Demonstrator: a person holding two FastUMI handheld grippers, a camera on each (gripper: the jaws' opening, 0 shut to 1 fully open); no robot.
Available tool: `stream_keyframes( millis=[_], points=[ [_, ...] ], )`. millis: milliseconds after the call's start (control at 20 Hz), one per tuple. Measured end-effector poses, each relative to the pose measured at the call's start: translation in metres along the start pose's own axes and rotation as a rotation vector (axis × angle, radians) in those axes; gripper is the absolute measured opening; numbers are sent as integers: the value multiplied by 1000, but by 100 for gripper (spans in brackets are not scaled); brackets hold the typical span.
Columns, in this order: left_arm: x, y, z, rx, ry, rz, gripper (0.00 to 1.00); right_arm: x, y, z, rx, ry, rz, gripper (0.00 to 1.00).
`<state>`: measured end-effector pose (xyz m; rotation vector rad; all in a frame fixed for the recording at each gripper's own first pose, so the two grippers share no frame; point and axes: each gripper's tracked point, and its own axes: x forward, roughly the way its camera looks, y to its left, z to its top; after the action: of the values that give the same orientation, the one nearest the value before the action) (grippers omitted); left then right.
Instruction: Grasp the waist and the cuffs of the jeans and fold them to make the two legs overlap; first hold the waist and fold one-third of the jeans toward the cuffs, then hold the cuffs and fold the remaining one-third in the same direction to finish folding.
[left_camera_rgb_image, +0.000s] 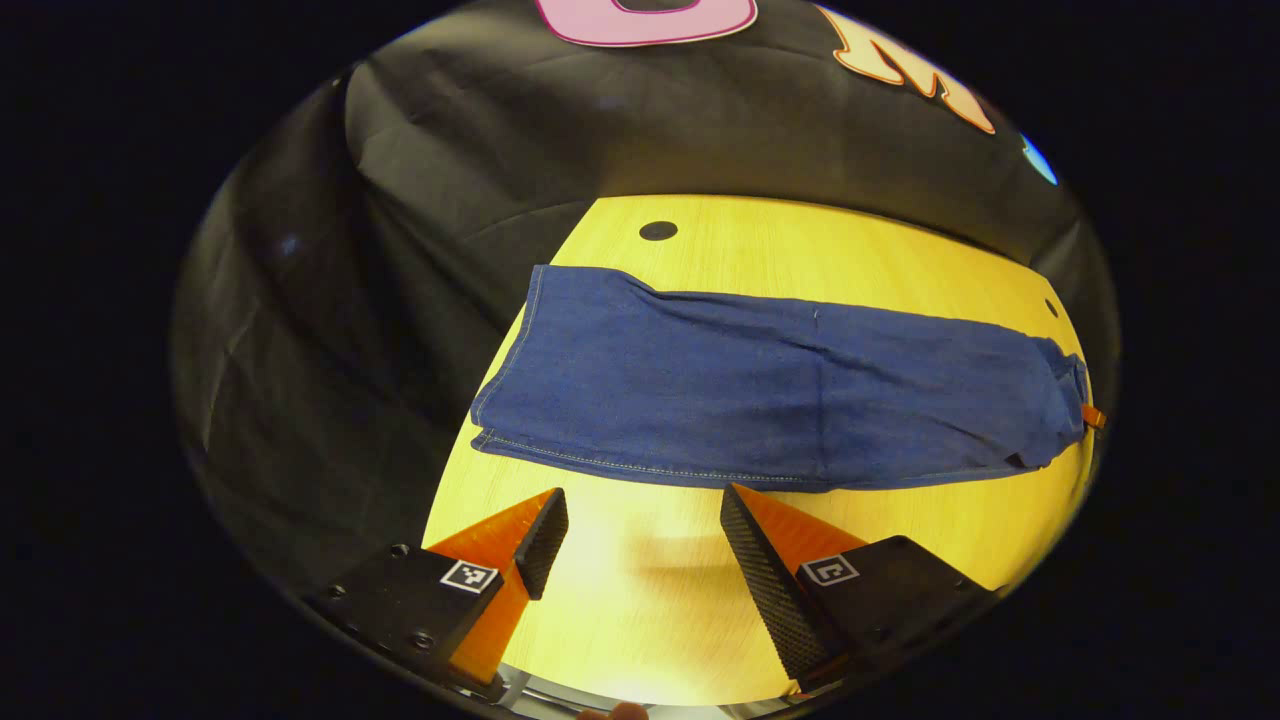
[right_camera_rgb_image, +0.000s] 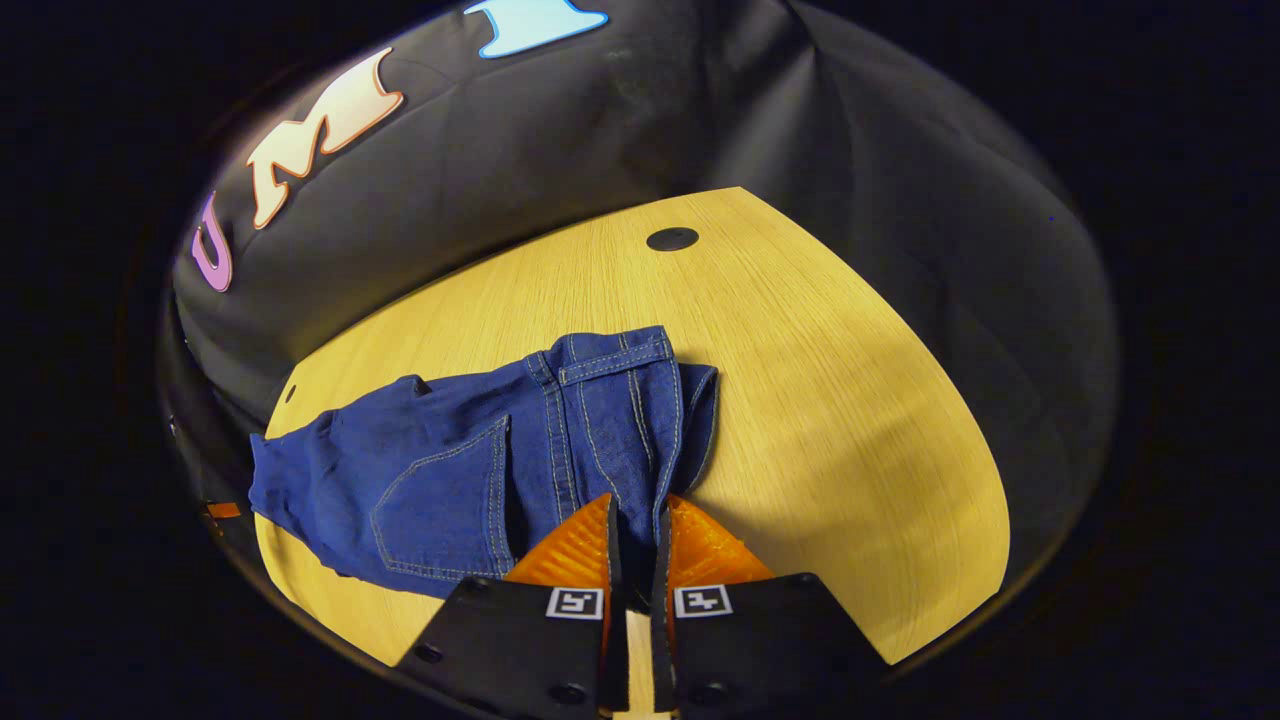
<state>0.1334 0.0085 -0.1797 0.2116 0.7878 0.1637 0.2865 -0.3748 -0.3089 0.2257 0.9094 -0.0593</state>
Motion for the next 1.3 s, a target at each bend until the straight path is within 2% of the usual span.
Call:
stream_keyframes(
  millis=[250,350,500,650,850,950,1100,1200,1300],
  points=[
    [3,-2,-2,-21,-19,-58,95,-10,-1,10,-51,-42,-90,10],
    [4,0,0,-18,-32,-72,94,-31,4,23,-61,-89,-117,10],
    [0,7,5,-12,-60,-99,94,-82,33,45,-58,-183,-120,8],
    [-5,11,13,-15,-79,-137,94,-128,81,63,-76,-275,-75,6],
    [-6,6,20,-44,-128,-173,94,-168,166,78,-117,-357,18,6],
    [-7,5,23,-66,-152,-180,93,-177,228,73,-101,-376,100,6],
    [-7,4,23,-83,-146,-180,93,-176,320,53,-96,-378,308,6],
    [-7,2,21,-92,-131,-180,95,-171,379,26,-83,-323,465,6],
    [-8,2,22,-103,-119,-182,95,-156,424,-8,-77,-243,557,6]
  ],
)
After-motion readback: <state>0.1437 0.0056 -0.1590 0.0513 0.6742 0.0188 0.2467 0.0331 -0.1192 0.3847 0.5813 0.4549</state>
